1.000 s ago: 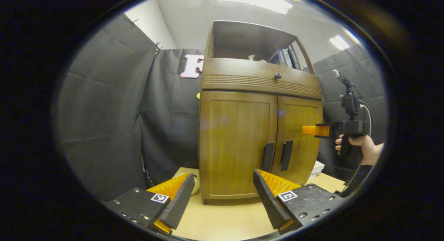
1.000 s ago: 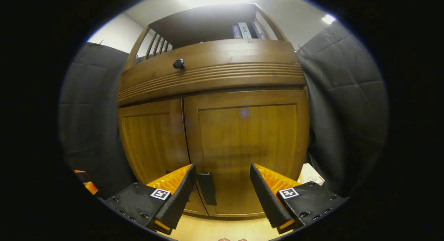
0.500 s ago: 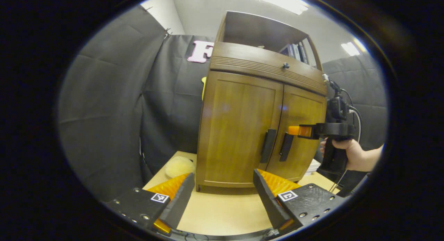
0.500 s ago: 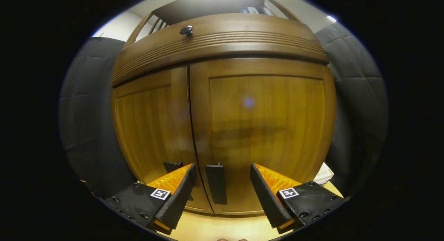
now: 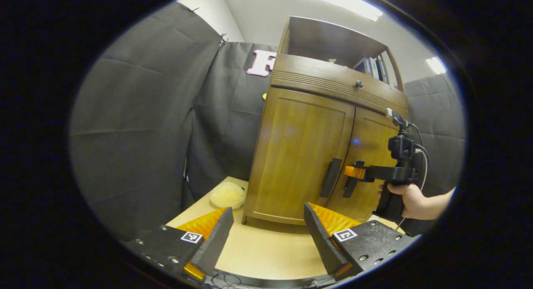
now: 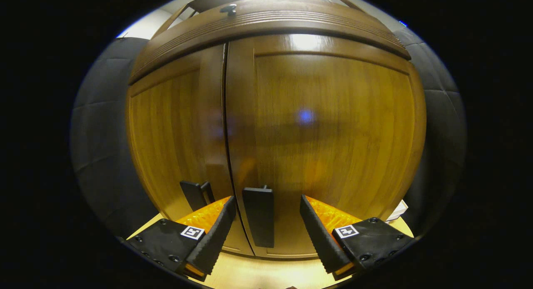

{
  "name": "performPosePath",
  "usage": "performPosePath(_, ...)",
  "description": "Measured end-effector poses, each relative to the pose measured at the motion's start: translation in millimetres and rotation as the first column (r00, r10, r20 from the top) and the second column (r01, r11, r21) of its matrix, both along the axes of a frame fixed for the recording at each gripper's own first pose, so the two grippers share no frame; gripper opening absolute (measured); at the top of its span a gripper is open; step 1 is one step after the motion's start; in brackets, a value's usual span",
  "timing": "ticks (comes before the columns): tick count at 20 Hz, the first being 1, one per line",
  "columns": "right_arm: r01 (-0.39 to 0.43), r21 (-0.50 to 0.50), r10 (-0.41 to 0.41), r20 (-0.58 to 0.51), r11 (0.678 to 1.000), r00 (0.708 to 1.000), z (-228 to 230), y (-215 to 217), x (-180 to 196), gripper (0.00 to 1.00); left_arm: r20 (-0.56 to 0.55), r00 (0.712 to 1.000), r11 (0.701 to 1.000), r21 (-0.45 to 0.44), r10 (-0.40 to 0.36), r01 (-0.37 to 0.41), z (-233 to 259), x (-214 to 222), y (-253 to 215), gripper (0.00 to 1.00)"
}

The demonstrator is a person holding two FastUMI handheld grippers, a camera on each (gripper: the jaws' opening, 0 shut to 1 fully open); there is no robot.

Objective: Open the right door of the double-door shoe cabinet with the right hand, and open the left door with the left hand.

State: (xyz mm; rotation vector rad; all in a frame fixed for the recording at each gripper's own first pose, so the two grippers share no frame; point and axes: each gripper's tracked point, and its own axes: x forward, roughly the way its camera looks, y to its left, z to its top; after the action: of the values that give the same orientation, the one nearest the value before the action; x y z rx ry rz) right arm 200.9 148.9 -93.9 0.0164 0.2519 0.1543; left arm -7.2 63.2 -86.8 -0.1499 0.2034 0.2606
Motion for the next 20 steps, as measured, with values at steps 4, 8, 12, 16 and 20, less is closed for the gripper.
performPosePath(4, 0.025, -0.002, -0.025, 0.006, 1.000, 1.000, -0.1, -0.9, 5.1, 0.75, -0.026, 0.999, 0.999, 0.050, 0.019, -0.018, 1.8, -3.0, 1.5, 1.00)
performPosePath(8, -0.006, 0.014, 0.006, 0.004, 1.000, 1.000, -8.8, 7.1, 6.5, 0.44, -0.014, 1.000, 0.999, 0.048, -0.020, 0.020, 11.0, -2.6, -7.3, 1.00)
performPosePath(12, -0.016, 0.018, 0.016, 0.001, 1.000, 1.000, -8.5, 8.4, 2.8, 0.29, -0.018, 0.996, 0.993, 0.080, -0.085, 0.086, 12.9, 1.0, -33.9, 1.00)
performPosePath(16, -0.083, 0.010, 0.084, -0.014, 0.996, 0.996, -8.4, 9.8, 3.3, 0.10, 0.006, 0.990, 0.988, 0.067, -0.142, 0.142, 16.0, 1.4, -42.2, 0.99)
performPosePath(20, -0.090, -0.011, 0.090, -0.014, 0.996, 0.996, -8.1, 9.4, 0.1, 0.10, 0.018, 0.988, 0.987, 0.042, -0.155, 0.154, 13.6, 3.3, -46.7, 0.96)
